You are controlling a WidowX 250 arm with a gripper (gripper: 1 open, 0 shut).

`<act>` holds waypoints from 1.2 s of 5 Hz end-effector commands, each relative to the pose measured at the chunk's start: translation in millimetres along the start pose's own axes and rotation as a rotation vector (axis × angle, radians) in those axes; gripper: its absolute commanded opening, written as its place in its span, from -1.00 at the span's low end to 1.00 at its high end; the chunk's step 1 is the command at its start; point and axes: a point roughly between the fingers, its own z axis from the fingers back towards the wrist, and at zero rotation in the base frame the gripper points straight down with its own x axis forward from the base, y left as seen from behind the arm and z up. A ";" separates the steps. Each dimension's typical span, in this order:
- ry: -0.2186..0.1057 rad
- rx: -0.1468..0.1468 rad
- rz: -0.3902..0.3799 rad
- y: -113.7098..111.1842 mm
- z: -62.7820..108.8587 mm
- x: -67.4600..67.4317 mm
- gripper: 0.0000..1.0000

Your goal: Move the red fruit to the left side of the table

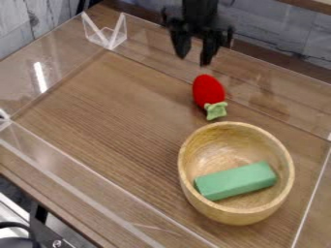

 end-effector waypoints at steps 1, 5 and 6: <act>-0.016 0.008 0.005 -0.7 -9.4 1.9 1.00; 0.006 -0.020 -0.046 -27.6 -49.3 -8.6 -1.00; -0.042 -0.056 -0.126 -32.8 -21.3 -9.9 -1.00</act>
